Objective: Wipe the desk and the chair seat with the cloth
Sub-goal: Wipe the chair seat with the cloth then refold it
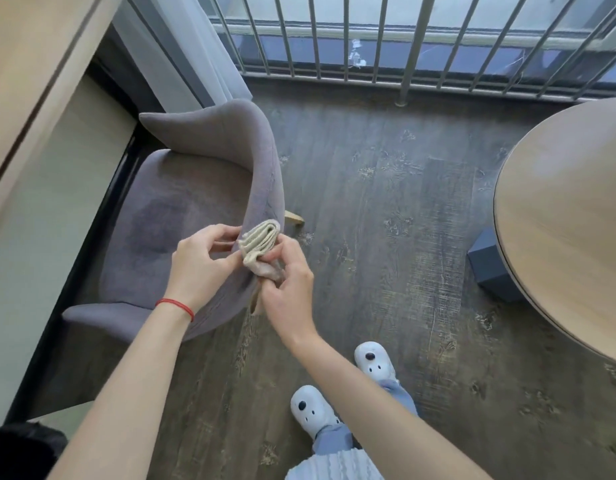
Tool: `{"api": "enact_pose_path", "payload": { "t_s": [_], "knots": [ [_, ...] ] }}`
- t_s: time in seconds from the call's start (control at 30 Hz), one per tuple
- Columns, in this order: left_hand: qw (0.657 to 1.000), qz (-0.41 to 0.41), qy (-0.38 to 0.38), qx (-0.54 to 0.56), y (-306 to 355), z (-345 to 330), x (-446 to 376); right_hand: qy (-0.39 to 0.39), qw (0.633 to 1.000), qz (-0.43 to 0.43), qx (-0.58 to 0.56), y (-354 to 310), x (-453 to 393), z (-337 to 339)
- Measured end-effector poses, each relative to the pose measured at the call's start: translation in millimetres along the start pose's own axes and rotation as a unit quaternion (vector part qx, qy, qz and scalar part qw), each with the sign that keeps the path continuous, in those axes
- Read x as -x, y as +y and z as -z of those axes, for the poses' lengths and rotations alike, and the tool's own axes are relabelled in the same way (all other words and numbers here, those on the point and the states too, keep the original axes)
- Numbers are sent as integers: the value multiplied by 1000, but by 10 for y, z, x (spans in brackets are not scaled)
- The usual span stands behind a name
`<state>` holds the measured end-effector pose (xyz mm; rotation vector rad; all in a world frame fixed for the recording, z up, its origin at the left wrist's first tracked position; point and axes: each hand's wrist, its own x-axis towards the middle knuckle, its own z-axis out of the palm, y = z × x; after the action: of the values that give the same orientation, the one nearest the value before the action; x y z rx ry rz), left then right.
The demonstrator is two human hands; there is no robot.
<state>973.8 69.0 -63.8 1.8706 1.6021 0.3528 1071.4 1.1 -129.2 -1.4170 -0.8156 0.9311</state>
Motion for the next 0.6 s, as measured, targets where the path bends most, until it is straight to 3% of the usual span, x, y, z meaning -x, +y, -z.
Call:
{"api": "enact_pose_path", "payload": {
  "t_s": [0.07, 0.2, 0.37, 0.53, 0.6],
  "knots": [
    [1000, -1, -3, -2, -1, 4, -3, -28, 1000, -8, 5, 43, 62, 80],
    [1000, 0, -12, 2, -17, 17, 0, 85, 994, -54, -51, -21, -401, 187],
    [998, -44, 9, -40, -2, -18, 48, 98, 995, 18, -29, -226, -530, -66],
    [995, -62, 29, -69, 63, -41, 107, -35, 997, 62, 29, -50, -42, 130],
    [993, -67, 29, -90, 83, -13, 122, -27, 999, 31, -10, -22, -145, 285]
  ]
}}
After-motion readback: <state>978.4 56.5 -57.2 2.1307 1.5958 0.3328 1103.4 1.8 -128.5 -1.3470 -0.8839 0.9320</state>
